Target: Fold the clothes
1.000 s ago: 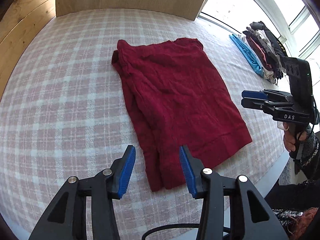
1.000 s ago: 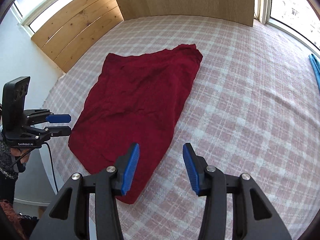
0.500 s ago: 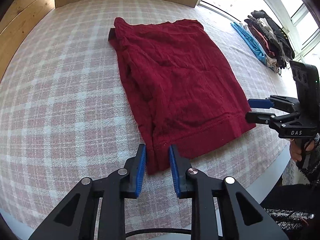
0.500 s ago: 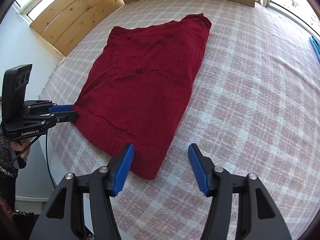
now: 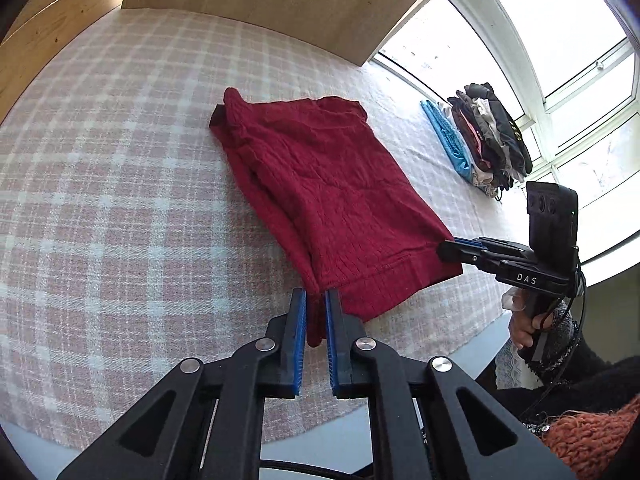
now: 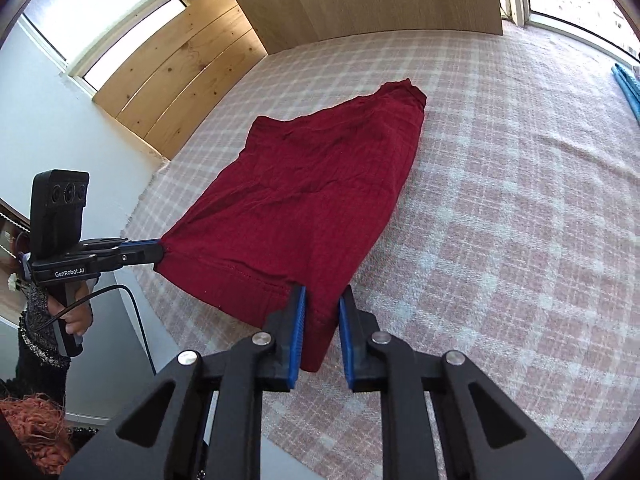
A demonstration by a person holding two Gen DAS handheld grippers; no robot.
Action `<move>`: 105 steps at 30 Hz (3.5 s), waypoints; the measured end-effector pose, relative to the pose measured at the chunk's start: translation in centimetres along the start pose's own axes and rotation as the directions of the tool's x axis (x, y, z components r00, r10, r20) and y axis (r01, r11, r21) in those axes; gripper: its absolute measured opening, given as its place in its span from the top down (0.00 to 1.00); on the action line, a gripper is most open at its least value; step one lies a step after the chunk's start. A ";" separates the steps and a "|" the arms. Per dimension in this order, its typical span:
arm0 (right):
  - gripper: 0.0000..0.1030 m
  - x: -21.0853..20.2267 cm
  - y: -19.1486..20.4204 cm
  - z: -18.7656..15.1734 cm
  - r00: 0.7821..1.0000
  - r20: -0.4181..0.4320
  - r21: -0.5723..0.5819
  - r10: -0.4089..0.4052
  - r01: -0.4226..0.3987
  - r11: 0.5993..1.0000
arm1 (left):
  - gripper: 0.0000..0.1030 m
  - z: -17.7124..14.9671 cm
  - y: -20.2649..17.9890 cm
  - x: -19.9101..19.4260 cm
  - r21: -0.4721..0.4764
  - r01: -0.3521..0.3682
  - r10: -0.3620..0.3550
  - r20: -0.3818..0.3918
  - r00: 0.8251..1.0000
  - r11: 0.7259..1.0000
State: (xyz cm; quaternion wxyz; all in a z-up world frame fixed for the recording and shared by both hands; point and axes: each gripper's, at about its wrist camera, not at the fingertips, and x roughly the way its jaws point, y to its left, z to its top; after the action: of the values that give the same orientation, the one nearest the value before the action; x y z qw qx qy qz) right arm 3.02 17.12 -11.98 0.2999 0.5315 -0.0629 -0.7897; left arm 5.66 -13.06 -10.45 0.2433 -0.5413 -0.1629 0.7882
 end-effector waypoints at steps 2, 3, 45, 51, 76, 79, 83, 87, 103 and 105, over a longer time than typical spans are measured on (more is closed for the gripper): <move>0.85 -0.1 -0.4 0.3 1.000 -0.005 0.030 0.016 -0.016 0.999 | 0.96 0.3 0.2 -0.3 -0.026 0.022 -0.022 0.009 1.000 0.999; 0.85 -0.2 -0.7 0.5 0.999 -0.010 0.057 0.034 -0.033 0.998 | 0.96 0.4 0.2 -0.3 -0.029 0.026 -0.026 0.008 1.000 0.999; 0.67 4.5 -1.8 -0.2 0.976 -0.198 0.031 -0.087 0.095 0.995 | 0.65 -2.3 -2.3 6.3 0.048 -0.273 0.277 -0.144 0.950 0.961; 0.53 3.9 -1.8 -0.4 0.981 -0.185 0.033 -0.054 0.061 0.998 | 0.82 -2.3 -2.2 6.2 0.076 -0.263 0.271 -0.136 0.953 0.962; 0.88 3.3 -4.8 8.7 0.965 -0.153 0.282 0.214 -0.165 0.945 | 0.96 7.0 1.6 1.2 -0.130 0.063 -0.067 -0.031 0.997 0.990; 0.88 4.6 -5.7 10.3 0.961 -0.167 0.310 0.219 -0.159 0.937 | 0.96 8.9 2.5 2.5 -0.122 0.059 -0.065 -0.049 0.997 0.991; 0.88 6.4 -7.2 12.3 0.957 -0.185 0.341 0.222 -0.149 0.928 | 0.96 11.1 3.9 4.3 -0.124 0.054 -0.063 -0.069 0.996 0.991; 0.84 8.6 -8.7 13.9 0.952 -0.217 0.360 0.217 -0.128 0.924 | 0.95 12.7 5.1 6.1 -0.116 0.010 -0.019 -0.080 0.997 0.993; 0.41 3.1 -3.6 12.6 0.989 -0.123 -0.160 -0.079 0.058 0.985 | 0.66 8.9 -0.4 3.3 0.271 -0.089 0.109 -0.057 0.992 0.959; 0.41 4.0 -3.0 12.0 0.984 -0.136 -0.238 -0.112 0.077 0.968 | 0.66 8.2 -1.6 4.4 0.364 -0.132 0.166 -0.064 0.984 0.922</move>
State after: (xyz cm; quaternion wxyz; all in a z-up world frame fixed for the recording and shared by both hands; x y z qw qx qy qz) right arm -9.73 14.74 -11.33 0.3257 0.5525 0.0777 -0.7633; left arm -2.92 -9.18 -10.07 0.2844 -0.5352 0.0366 0.7946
